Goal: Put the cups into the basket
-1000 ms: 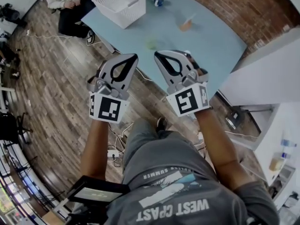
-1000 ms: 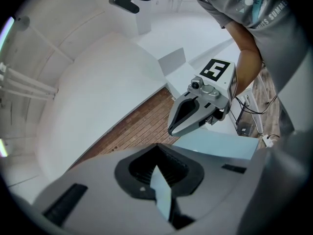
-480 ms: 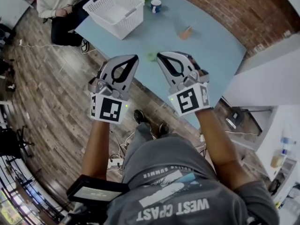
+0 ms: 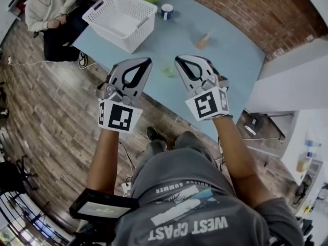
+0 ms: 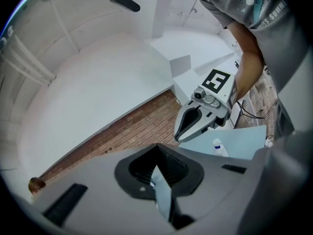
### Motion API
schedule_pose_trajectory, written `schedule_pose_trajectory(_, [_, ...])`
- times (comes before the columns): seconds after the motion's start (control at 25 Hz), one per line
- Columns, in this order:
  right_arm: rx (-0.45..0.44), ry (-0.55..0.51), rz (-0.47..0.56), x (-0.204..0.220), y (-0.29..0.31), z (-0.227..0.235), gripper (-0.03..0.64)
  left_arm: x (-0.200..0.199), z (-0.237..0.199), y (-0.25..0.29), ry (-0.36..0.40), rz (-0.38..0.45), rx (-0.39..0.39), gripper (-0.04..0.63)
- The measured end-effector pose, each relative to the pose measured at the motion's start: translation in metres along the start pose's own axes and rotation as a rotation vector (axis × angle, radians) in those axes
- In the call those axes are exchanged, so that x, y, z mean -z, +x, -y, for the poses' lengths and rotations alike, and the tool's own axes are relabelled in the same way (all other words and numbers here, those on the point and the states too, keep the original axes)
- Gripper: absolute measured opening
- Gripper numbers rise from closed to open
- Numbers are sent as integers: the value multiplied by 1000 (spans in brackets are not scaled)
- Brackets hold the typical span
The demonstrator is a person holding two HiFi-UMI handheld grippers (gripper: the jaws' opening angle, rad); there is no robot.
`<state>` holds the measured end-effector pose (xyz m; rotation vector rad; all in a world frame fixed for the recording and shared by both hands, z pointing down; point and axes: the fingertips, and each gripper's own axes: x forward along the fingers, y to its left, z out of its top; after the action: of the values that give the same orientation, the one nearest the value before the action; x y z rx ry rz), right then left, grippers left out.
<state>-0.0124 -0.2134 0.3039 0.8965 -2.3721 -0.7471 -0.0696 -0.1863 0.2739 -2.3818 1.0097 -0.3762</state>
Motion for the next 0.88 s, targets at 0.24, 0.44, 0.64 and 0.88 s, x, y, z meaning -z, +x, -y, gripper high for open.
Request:
schedule_pose_trajectory(0.24, [-30,4,-57,16,17,-1,11,3,-3,9,-3,4,22,0])
schedule_pose_trajectory(0.44, [-75,33,-98,40,42,-4,11,17,-16,19,-7,-25,25,0])
schedule_pose_trajectory(0.64, [-144,94,-133,96,99,-6,11,66,-41,58,-24,-81,34,2])
schedule_pose_trajectory(0.88, [-204,143,-150,122,116,-9,11,74,-54,78,-35,-95,14,2])
